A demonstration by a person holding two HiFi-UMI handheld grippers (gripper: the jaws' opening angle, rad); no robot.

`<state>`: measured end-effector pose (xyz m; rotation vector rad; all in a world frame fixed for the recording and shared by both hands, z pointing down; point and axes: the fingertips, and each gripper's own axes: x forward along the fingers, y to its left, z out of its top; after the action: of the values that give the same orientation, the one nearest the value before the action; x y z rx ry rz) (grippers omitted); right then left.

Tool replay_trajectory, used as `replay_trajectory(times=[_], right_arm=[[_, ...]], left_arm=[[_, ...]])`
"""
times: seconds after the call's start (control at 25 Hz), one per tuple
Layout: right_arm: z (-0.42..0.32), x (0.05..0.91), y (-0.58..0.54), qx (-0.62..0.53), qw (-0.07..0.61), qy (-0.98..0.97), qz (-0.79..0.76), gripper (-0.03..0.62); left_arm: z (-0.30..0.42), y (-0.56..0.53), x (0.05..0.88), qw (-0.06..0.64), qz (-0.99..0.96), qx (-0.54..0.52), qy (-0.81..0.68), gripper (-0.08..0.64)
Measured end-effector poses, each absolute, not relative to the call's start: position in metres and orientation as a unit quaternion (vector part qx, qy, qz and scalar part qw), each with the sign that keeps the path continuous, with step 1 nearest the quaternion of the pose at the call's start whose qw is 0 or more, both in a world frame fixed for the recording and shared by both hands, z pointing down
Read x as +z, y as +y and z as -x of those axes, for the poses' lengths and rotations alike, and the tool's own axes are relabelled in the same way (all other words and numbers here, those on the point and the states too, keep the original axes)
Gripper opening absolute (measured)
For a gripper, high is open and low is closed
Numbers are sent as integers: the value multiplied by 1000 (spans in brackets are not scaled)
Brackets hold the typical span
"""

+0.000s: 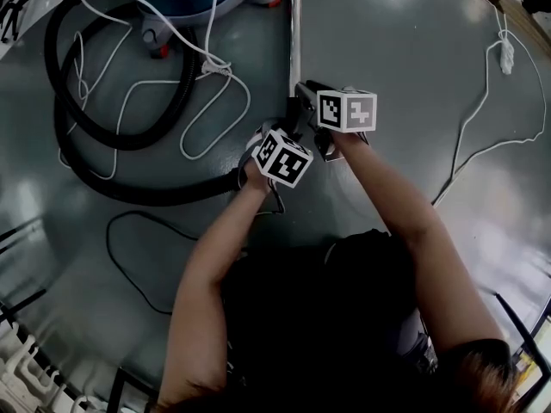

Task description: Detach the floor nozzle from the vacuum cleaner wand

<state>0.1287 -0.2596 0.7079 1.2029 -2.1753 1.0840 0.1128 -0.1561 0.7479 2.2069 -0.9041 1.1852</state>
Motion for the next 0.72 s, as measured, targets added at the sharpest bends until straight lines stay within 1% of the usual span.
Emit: replay_trajectory(times=[0.08, 0.16, 0.28, 0.36, 0.4, 0.44, 0.6, 0.72], right_arm=[[-130, 707, -258, 396, 211, -782, -433, 98], [-130, 704, -255, 403, 204, -784, -427, 118], [-127, 696, -254, 430, 177, -791, -398, 165], [-121, 691, -254, 474, 149, -788, -363, 199], [-117, 688, -254, 500, 133, -784, -342, 226], [-112, 685, -253, 523, 116, -781, -320, 238], [-83, 676, -247, 586, 75, -771, -240, 244], [-67, 678, -240, 610, 81, -760, -208, 245]], left_arm=[[-107, -158, 744, 279, -802, 406, -339, 187], [-105, -158, 735, 309, -802, 378, -343, 178], [-105, -154, 717, 339, -809, 344, -335, 175], [-103, -149, 704, 356, -814, 325, -324, 175], [-101, -146, 697, 364, -817, 315, -318, 175], [-100, -142, 690, 371, -820, 305, -312, 175], [-95, -124, 670, 382, -828, 285, -295, 175], [-92, -110, 667, 372, -830, 288, -299, 175]])
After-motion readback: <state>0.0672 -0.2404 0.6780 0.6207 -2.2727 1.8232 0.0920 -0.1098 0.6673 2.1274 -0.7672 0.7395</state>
